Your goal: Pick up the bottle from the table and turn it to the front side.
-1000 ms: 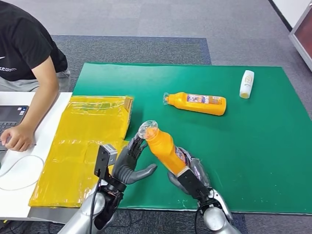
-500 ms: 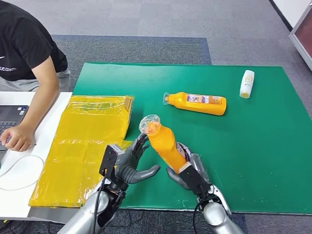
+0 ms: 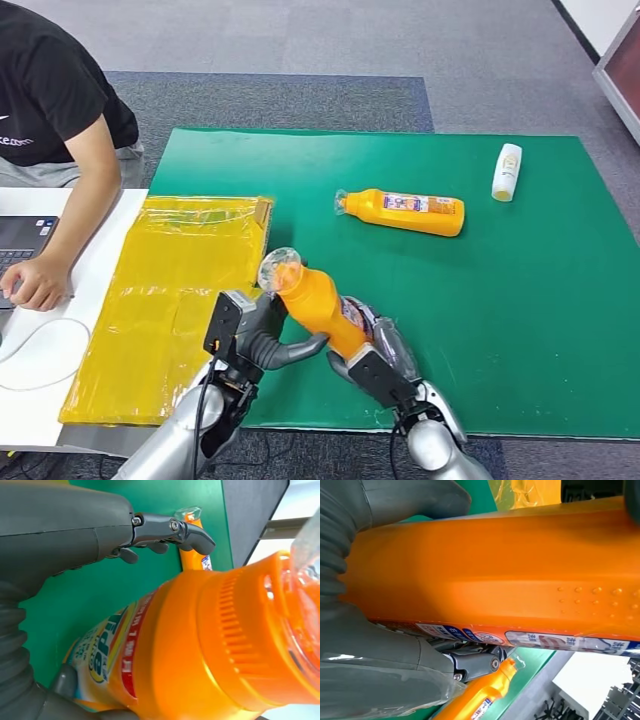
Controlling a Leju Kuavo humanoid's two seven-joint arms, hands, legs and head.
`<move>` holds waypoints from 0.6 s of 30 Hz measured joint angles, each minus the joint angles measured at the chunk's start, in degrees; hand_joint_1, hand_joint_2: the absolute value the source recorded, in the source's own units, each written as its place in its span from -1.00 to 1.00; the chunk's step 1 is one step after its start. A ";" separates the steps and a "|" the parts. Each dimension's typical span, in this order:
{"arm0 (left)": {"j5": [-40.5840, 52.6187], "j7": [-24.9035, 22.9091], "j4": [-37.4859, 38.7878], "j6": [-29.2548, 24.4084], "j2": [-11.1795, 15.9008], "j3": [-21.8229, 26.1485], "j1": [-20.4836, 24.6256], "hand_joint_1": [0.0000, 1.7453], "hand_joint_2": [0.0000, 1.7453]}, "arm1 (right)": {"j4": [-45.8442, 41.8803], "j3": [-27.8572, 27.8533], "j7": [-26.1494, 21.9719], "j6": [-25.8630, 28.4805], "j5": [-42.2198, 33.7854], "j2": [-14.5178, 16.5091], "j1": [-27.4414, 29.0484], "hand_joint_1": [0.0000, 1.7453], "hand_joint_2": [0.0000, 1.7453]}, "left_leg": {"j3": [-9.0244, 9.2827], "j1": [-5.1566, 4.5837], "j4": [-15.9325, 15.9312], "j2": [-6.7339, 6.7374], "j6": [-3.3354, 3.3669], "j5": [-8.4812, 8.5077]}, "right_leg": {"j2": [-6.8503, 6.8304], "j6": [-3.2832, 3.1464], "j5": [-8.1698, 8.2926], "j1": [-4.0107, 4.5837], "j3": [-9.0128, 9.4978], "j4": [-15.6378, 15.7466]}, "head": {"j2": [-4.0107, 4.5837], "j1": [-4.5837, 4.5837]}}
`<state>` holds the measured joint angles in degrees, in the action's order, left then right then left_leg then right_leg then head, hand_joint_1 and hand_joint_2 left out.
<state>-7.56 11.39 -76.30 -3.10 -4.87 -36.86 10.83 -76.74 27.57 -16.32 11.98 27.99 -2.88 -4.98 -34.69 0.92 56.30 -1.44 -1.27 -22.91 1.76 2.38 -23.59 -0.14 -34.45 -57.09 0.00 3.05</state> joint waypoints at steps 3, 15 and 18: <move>-0.22 -0.05 0.01 0.47 -0.03 -0.01 0.27 -1.00 1.00 | -0.26 0.43 0.07 0.04 0.41 -0.13 -0.03 1.00 1.00 | 0.00 0.00 0.00 0.00 0.00 0.00 | 0.00 0.00 0.00 0.00 0.00 0.00 | 0.00 0.01; -2.80 -0.48 0.31 3.31 -0.50 -0.24 1.48 0.99 1.00 | -0.83 1.43 0.64 -0.03 0.05 -0.22 -0.70 1.00 1.00 | -0.01 0.00 0.00 0.00 -0.01 0.01 | 0.00 0.00 0.00 0.00 -0.03 0.00 | 0.00 0.00; -2.75 0.12 0.31 3.41 -0.50 -0.57 1.47 1.00 1.00 | -0.83 1.41 0.79 -0.02 -0.41 -0.22 -0.71 0.16 1.00 | -0.02 0.00 0.00 0.00 -0.01 0.01 | 0.00 0.00 0.00 0.00 -0.03 0.00 | 0.00 -0.01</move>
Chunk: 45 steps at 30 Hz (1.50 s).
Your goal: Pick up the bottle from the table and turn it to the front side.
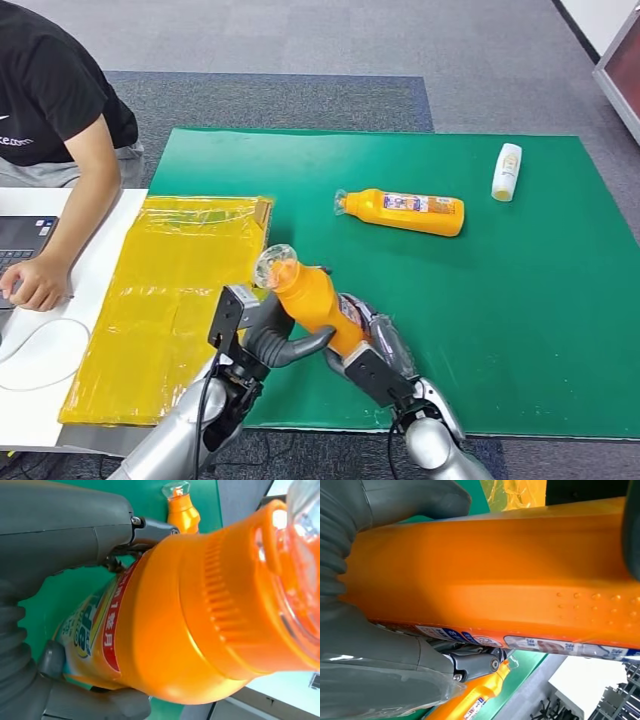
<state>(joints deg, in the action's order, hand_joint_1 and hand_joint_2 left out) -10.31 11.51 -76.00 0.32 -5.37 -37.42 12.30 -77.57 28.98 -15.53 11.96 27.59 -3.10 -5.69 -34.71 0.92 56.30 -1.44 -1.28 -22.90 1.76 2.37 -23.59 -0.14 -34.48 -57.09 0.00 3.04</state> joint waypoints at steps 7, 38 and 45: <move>2.35 2.36 0.00 -1.60 0.08 -0.21 -0.26 1.00 1.00 | -0.14 0.11 0.23 0.15 -1.84 0.13 0.23 -1.00 1.00 | -0.01 0.00 0.00 0.00 0.00 0.00 | 0.00 0.00 0.00 0.00 -0.02 0.00 | 0.00 0.01; 36.46 -4.88 -7.84 4.84 17.39 10.42 1.35 1.00 1.00 | -0.76 -4.24 1.85 -0.01 -1.80 1.75 5.82 -1.00 1.00 | 0.00 0.02 -0.01 0.01 -0.10 0.06 | 0.01 -0.10 0.03 0.02 -0.08 -0.08 | 0.00 0.02; 36.71 -7.26 -8.24 10.57 21.56 11.04 3.49 1.00 1.00 | -0.73 -5.65 2.14 0.02 -1.68 1.81 6.86 -1.00 1.00 | 0.08 0.05 -0.02 0.03 -0.22 0.13 | 0.02 -0.26 0.07 0.04 -0.07 -0.16 | 0.00 0.02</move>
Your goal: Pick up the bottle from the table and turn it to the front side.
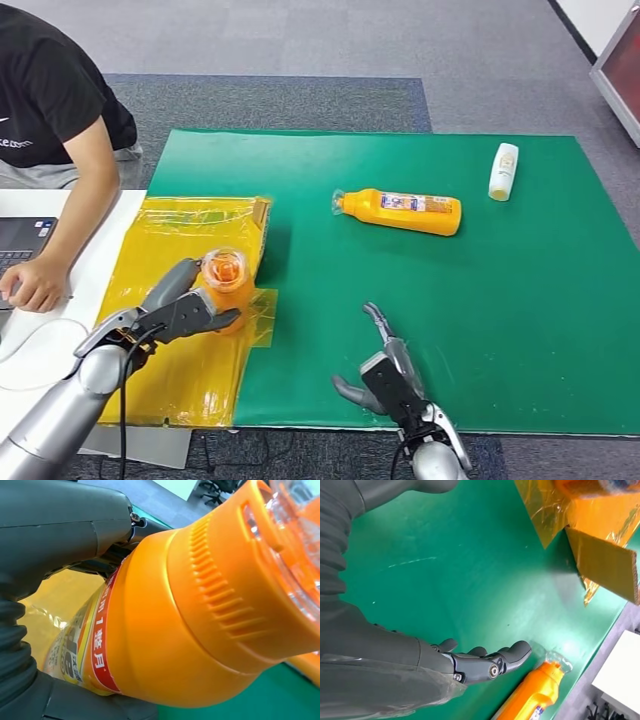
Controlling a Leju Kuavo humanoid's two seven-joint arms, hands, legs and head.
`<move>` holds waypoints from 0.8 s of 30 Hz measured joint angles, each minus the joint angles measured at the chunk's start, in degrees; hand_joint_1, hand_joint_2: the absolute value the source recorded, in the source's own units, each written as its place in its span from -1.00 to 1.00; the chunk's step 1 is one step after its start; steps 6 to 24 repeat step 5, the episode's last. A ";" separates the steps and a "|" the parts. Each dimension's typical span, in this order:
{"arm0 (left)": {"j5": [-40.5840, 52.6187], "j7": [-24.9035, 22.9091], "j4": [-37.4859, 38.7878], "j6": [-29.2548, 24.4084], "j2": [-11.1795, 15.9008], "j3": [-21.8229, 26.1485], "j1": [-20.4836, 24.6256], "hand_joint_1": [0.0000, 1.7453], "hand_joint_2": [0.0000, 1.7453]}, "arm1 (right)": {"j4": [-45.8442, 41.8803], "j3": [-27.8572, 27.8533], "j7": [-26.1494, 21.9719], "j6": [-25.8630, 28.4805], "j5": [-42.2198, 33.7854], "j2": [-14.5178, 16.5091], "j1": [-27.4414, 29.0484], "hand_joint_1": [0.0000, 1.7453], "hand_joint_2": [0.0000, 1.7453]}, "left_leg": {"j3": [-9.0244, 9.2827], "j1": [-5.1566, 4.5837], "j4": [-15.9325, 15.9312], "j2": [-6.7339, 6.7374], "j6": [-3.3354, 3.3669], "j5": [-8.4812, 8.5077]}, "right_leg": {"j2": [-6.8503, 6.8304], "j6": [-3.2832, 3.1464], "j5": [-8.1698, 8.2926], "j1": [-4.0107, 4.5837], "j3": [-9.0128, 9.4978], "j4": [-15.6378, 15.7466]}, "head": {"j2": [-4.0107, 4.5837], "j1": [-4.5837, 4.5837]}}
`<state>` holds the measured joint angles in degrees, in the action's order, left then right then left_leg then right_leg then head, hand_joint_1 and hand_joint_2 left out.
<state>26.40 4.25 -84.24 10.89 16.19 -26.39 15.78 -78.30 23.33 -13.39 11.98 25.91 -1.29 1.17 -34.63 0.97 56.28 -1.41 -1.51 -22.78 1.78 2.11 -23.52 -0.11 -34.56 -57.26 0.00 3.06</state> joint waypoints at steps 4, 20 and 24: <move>0.04 -0.33 -0.04 1.22 1.92 -0.49 1.22 1.00 1.00 | 0.07 -0.43 0.13 0.07 0.16 0.00 0.07 -1.00 1.00 | 0.05 0.00 0.00 0.00 -0.04 0.03 | 0.00 -0.04 0.03 0.00 0.00 -0.03 | 0.00 0.01; 0.04 -0.35 -0.06 1.30 2.12 -0.53 1.34 1.00 1.00 | 0.07 -0.48 0.13 0.07 0.16 0.00 0.09 -1.00 1.00 | 0.05 0.00 0.00 0.00 -0.05 0.03 | 0.00 -0.05 0.03 0.00 -0.01 -0.03 | 0.00 0.01; 0.04 -0.35 -0.06 1.30 2.12 -0.53 1.34 1.00 1.00 | 0.07 -0.48 0.13 0.07 0.16 0.00 0.09 -1.00 1.00 | 0.05 0.00 0.00 0.00 -0.05 0.03 | 0.00 -0.05 0.03 0.00 -0.01 -0.03 | 0.00 0.01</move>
